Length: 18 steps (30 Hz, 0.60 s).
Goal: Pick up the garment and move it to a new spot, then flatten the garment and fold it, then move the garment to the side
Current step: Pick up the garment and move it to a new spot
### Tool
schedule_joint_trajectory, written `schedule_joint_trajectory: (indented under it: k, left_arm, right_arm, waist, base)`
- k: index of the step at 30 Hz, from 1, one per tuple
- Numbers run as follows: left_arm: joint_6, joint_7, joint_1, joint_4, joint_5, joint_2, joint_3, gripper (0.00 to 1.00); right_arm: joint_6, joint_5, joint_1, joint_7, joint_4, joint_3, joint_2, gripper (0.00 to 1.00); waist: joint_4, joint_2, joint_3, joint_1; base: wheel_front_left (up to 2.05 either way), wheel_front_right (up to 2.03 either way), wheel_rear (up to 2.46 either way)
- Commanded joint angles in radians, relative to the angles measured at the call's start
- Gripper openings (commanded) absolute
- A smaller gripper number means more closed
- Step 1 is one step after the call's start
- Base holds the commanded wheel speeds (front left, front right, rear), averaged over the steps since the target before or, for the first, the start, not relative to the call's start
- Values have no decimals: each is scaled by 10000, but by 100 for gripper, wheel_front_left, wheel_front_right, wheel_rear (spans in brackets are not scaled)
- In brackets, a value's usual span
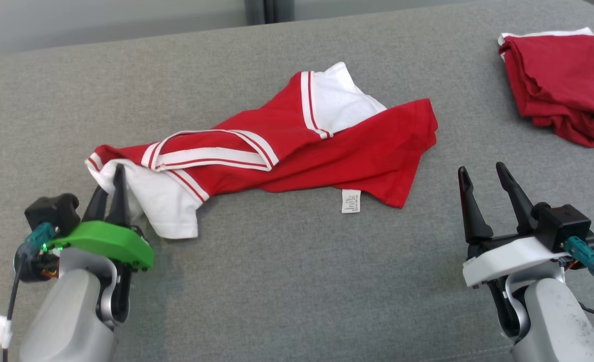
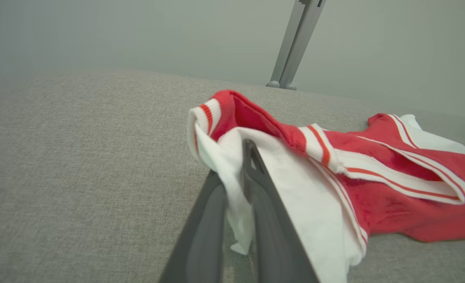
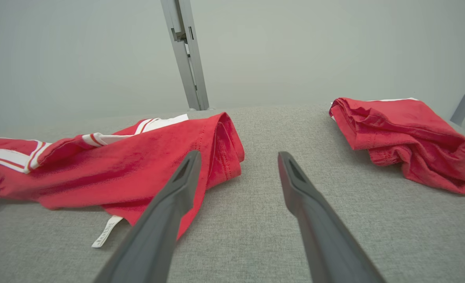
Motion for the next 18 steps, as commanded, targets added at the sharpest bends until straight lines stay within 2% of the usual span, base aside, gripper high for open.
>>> schedule_joint_trajectory:
  k: [1, 6, 11, 18]
  left_arm:
    - [35, -2, 341, -114, 57, 115, 46, 100]
    - [52, -2, 1030, -758, 427, 145, 221, 100]
    - [3, -3, 1861, -1570, 914, -72, 567, 100]
    - [-139, -3, 3155, -2513, 1522, -800, 1113, 100]
  right_arm:
    - [-15, -40, 130, 0, 52, 5, -37, 100]
    - [-15, -69, 244, 0, 108, 19, -37, 100]
    - [-15, -155, 409, 0, 147, -13, -37, 100]
    - [-15, -276, 909, 0, 136, -91, -37, 100]
  waist:
    - [120, 0, -210, 1]
    - [187, 0, -505, 1]
    - [219, 0, -839, 1]
    - [259, 0, -1489, 1]
  base:
    - [0, 0, 0]
    - [0, 0, 0]
    - [0, 0, 0]
    - [0, 0, 0]
